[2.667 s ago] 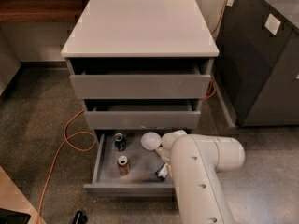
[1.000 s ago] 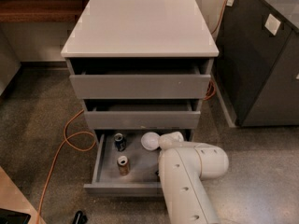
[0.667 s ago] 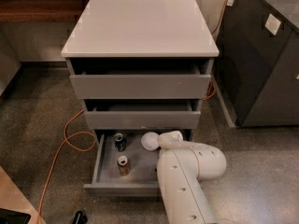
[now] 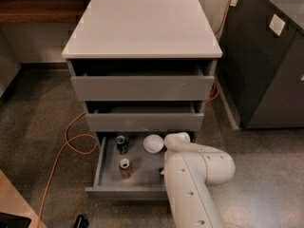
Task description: Pick rxbar blueberry from bottom drawer and place on counter
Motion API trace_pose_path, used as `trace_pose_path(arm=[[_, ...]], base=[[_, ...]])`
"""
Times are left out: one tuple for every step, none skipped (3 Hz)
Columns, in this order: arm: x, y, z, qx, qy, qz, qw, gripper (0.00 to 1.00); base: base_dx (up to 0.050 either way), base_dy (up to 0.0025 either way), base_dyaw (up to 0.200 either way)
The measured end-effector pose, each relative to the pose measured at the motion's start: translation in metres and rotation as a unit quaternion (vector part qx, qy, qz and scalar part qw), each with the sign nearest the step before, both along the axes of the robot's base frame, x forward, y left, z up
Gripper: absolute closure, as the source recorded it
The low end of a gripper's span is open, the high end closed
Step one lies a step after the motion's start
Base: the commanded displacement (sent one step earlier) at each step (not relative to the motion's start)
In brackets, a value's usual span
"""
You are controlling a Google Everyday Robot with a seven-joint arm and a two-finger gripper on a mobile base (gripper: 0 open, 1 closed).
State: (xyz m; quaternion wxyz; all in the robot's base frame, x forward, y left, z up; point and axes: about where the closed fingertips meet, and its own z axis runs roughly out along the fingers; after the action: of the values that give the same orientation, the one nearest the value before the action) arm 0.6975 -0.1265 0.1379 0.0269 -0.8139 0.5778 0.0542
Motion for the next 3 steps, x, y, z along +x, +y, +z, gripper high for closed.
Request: trace_pose_path(arm=[[-0.003, 0.002, 0.017, 0.033, 0.008, -0.045, 0.9984, 1.00], [-0.008, 0.019, 0.051, 0.077, 0.020, -0.083, 0.9934, 1.00], [-0.010, 0.030, 0.075, 0.107, 0.029, -0.103, 0.9885, 1.00]], base=[[0.000, 0.00000, 0.000], [0.000, 0.00000, 0.000], [0.000, 0.00000, 0.000]])
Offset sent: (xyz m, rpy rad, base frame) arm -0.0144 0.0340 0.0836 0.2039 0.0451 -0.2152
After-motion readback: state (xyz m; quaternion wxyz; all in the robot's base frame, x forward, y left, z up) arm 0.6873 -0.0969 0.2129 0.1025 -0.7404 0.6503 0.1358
